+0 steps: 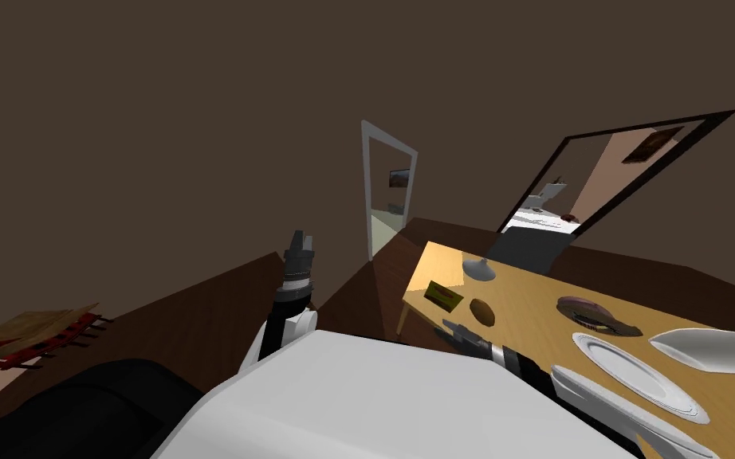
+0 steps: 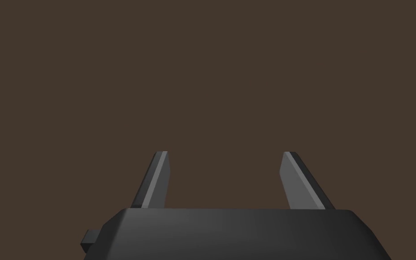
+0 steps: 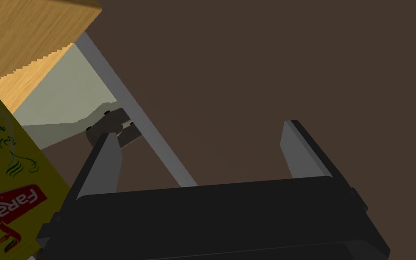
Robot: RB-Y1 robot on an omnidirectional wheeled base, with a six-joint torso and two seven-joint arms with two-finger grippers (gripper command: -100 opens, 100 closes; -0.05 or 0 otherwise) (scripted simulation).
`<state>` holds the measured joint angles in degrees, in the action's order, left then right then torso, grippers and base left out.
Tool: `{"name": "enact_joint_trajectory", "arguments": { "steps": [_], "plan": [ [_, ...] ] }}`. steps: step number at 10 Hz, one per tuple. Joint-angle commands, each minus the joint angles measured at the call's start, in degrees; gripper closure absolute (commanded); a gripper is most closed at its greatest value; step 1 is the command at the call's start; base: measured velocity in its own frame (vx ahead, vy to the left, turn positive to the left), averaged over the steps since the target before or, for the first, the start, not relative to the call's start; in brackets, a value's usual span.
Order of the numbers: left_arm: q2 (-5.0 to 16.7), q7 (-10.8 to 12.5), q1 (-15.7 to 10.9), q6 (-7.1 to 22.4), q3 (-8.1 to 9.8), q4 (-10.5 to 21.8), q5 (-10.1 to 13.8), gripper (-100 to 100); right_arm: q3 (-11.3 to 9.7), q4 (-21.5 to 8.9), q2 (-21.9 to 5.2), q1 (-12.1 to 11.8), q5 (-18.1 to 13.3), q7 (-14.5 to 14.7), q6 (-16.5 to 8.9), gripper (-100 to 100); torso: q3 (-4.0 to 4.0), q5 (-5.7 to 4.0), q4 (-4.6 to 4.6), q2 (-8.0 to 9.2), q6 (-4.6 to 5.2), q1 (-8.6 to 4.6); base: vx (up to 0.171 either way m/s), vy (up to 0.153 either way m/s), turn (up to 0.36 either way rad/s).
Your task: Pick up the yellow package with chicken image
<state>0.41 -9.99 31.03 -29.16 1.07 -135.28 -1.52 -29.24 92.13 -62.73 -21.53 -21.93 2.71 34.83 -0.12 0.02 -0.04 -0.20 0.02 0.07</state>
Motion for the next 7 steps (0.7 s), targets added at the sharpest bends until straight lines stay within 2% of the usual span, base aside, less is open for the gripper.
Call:
{"name": "enact_joint_trajectory", "arguments": {
  "steps": [1, 2, 3, 4, 5, 7],
  "plan": [
    [0.0, 0.0, 0.0, 0.0, 0.0, 0.0, 0.0, 0, -0.2, -2.86, -1.75, -0.24, -0.54, 0.92, 1.65, -100, 0.0, 0.0, 0.0, 0.0, 0.0, 0.0, 0.028, 0.006, 0.081],
    [0.0, 0.0, 0.01, 0.0, 0.0, 0.0, 0.0, 0, -1.56, -4.24, -3.86, 0.48, -2.05, 1.51, 2.22, -100, 0.01, 0.0, 0.0, 0.03, 0.05, 0.0, 0.034, 0.01, 0.114],
    [0.0, 0.0, 0.0, 0.0, 0.0, 0.0, 0.0, 0, -1.56, -5.52, -4.35, 0.48, -2.05, 1.51, 2.22, -100, 0.01, 0.01, 0.0, 0.02, 0.02, 0.01, 0.034, 0.003, 0.087],
    [0.0, 0.0, 0.01, 0.0, 0.0, 0.0, 0.0, 0, -2.87, -7.19, -6.57, 1.22, -3.54, 2.13, 2.79, -100, 0.01, -0.01, 0.0, 0.02, 0.04, 0.0, 0.037, 0.013, 0.145],
    [0.0, 0.0, 0.0, 0.0, 0.0, 0.0, 0.0, 0, -2.87, -8.06, -6.8, 1.22, -3.54, 2.13, 2.79, -100, -0.01, 0.0, 0.0, -0.01, 0.01, 0.02, 0.031, 0.007, 0.082],
    [0.0, 0.0, 0.0, 0.0, 0.0, 0.0, 0.0, 0, -5.34, -12.41, -10.92, 2.73, -6.41, 3.44, 3.97, -100, -0.01, 0.01, 0.0, -0.02, 0.02, 0.04, 0.053, 0.026, 0.158]
  ]
}}
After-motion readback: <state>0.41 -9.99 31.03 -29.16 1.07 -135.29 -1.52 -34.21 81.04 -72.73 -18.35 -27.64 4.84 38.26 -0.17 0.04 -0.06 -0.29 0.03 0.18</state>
